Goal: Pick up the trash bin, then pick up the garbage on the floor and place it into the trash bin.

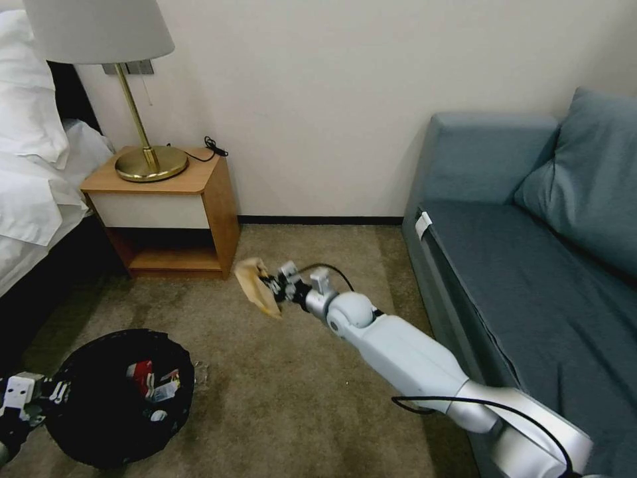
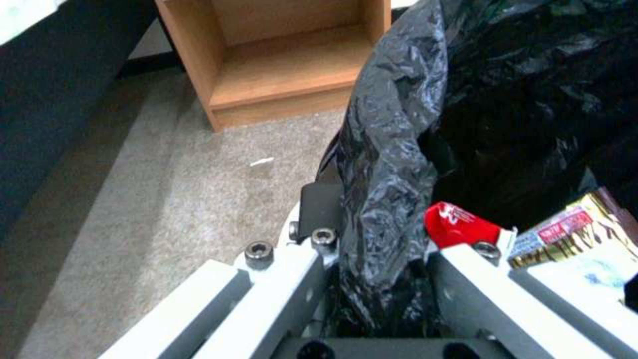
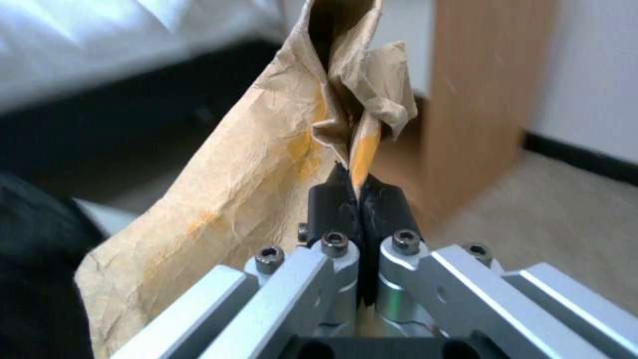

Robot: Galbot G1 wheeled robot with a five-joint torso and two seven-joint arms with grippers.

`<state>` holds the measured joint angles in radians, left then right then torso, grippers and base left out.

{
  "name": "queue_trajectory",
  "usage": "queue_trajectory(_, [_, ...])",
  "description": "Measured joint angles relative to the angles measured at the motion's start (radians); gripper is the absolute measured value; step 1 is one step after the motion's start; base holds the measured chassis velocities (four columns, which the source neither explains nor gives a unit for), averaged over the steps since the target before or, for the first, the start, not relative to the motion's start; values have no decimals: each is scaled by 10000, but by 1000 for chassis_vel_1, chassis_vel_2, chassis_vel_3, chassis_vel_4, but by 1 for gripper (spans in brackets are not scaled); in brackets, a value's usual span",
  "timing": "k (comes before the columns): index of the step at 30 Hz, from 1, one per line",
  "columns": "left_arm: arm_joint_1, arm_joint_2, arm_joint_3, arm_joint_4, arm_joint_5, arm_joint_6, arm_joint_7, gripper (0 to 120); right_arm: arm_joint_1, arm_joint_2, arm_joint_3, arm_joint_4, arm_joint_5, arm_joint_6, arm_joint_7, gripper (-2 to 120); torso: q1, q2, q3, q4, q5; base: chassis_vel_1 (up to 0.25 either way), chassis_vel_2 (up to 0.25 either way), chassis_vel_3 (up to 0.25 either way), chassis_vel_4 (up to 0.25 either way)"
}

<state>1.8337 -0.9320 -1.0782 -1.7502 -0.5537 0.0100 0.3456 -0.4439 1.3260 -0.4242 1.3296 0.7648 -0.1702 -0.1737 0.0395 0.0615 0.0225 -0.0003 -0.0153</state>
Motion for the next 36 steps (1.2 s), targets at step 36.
queue_trajectory(36, [-2116, 274, 1599, 666, -217, 575, -673, 1, -598, 1529, -3236, 88, 863, 978, 1467, 12, 0, 0, 1, 0, 0, 0, 0, 0, 0])
